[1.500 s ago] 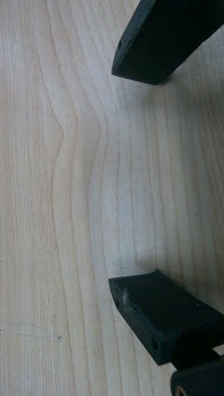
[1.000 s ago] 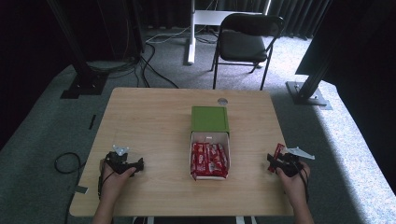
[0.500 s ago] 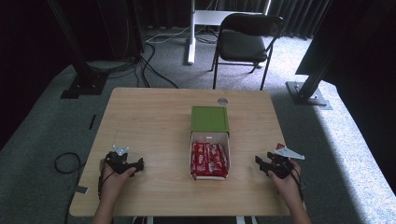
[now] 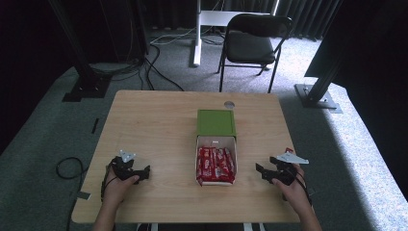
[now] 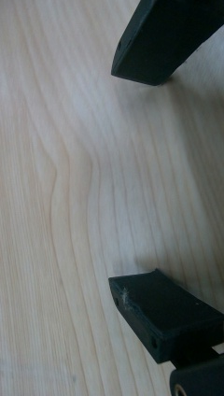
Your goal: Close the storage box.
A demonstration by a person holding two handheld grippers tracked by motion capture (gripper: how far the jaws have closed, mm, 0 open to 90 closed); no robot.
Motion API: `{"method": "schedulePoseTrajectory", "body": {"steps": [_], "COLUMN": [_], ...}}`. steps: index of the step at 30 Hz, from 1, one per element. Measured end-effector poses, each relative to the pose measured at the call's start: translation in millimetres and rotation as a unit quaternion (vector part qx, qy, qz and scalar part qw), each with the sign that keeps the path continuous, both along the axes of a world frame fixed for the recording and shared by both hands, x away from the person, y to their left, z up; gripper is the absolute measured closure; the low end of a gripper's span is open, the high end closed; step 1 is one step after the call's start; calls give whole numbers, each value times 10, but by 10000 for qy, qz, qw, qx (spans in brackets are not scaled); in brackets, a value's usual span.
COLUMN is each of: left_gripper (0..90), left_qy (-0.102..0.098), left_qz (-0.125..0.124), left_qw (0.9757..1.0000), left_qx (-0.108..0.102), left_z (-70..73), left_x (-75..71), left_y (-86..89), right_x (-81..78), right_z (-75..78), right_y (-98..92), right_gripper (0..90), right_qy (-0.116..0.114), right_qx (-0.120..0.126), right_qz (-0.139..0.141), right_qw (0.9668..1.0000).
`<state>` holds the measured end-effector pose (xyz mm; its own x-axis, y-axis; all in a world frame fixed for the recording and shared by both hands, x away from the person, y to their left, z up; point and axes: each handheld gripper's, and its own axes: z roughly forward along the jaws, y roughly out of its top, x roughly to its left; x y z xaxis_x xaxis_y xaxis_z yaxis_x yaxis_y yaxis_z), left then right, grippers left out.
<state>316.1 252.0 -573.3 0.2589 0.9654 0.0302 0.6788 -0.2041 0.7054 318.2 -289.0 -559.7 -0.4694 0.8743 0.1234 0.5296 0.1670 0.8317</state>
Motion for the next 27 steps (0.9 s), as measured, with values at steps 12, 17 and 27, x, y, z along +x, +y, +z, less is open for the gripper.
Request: {"method": "schedulePoseTrajectory", "body": {"steps": [12, 17, 27], "left_gripper": [35, 35, 35], "left_qy": [-307, -413, -712], "left_qz": [-834, -1197, -1869], "left_qw": [9960, 9919, 9797], "left_qx": [-57, -56, -113], "left_z": [179, 252, 442], "left_x": [-96, -142, -242], "left_y": [-306, -451, -751], "right_x": [-33, -64, -144], "right_z": [92, 123, 267], "right_y": [60, 88, 194], "right_gripper": [215, 176, 143], "right_qy": [-183, -305, -448], "right_qx": [41, 22, 294], "right_qz": [40, 222, 794], "right_qw": [9998, 9993, 9954]}}
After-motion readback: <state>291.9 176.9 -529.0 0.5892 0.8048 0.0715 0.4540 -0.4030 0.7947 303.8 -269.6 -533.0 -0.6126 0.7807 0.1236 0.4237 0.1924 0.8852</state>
